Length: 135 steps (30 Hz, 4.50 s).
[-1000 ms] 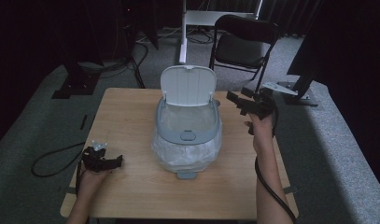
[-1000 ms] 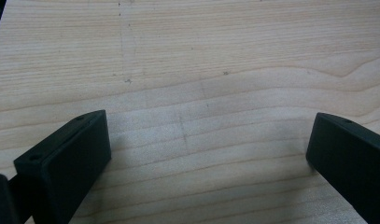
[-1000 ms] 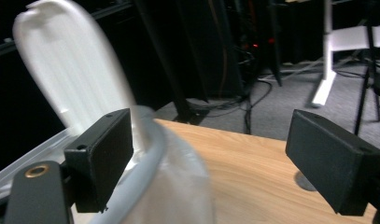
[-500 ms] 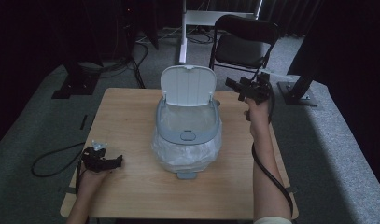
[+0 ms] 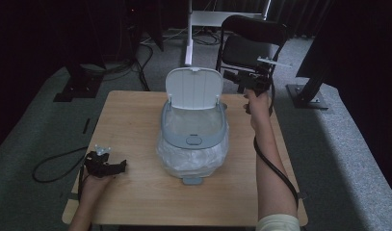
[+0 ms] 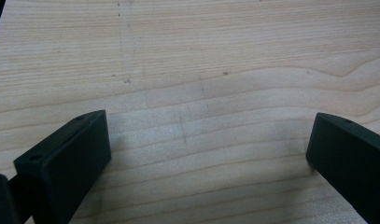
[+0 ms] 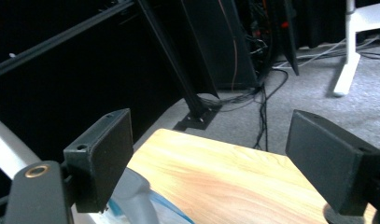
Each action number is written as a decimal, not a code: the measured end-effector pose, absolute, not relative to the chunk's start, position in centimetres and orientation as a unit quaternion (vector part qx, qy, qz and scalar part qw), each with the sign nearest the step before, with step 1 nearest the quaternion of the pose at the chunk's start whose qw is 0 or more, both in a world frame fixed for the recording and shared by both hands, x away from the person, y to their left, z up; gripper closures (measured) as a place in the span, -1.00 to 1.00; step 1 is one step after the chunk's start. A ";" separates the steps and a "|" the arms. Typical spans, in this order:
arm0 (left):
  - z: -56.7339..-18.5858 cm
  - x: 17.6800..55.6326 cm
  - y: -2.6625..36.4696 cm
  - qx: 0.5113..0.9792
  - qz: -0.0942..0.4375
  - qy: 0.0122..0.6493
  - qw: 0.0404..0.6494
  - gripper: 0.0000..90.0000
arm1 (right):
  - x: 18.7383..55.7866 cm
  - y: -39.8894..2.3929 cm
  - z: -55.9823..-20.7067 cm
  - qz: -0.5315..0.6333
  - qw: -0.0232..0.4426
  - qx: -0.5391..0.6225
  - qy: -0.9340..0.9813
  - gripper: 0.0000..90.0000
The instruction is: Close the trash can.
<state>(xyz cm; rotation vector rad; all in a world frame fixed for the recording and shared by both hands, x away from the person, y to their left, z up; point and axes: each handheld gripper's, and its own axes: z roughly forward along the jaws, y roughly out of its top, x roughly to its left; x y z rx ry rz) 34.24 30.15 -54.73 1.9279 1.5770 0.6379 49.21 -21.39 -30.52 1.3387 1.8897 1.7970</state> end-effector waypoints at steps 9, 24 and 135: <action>-54.7 34.2 30.1 0.720 0.238 0.588 0.281 -0.99 | 48.1 -20.5 -29.8 0.628 0.073 0.409 0.658 -0.67; -54.7 34.2 30.1 0.720 0.238 0.589 0.281 -0.99 | 42.9 -18.2 -31.8 0.611 0.048 0.340 0.714 -0.67; -54.7 34.2 30.2 0.720 0.239 0.589 0.280 -0.98 | 33.5 -27.2 -45.4 0.487 0.305 0.462 0.675 -0.76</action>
